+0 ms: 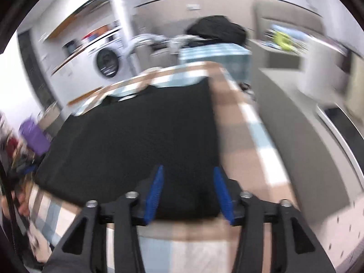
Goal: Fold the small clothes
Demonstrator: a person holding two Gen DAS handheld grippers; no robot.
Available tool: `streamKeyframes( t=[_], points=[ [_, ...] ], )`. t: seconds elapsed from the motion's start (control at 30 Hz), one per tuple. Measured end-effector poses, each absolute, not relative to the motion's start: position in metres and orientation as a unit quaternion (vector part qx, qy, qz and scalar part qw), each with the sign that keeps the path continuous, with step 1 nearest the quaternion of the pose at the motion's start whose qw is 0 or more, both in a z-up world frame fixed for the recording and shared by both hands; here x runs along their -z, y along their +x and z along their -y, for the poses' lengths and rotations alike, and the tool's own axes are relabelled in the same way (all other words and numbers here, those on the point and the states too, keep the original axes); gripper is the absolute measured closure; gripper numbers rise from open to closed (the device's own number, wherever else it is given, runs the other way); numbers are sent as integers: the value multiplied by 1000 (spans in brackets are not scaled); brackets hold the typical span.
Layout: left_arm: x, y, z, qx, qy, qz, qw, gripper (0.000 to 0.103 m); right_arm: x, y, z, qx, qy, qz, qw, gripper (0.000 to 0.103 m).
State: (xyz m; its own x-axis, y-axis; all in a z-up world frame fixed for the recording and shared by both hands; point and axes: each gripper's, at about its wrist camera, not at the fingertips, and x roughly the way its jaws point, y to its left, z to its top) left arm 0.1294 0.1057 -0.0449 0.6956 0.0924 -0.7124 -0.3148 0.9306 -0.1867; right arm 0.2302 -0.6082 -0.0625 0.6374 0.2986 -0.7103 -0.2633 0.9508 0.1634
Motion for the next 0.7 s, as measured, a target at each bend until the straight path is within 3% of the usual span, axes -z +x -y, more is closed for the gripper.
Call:
streamKeyframes(
  t=[0.33,0.57,0.63,0.7],
  points=[
    [65,140,-40,-34,-73,-406,910,34,107,264,510,-224,-84,-435,868,45],
    [80,143,-34,-20,-64,-426,902,34,104,251,584,-177,-32,-438,881,45],
    [81,144,-35,-18,-61,-426,902,34,105,249,598,-159,-45,-443,881,55],
    [81,145,-35,-18,-59,-427,902,33,102,247,603,-162,-45,-448,878,55]
  ],
)
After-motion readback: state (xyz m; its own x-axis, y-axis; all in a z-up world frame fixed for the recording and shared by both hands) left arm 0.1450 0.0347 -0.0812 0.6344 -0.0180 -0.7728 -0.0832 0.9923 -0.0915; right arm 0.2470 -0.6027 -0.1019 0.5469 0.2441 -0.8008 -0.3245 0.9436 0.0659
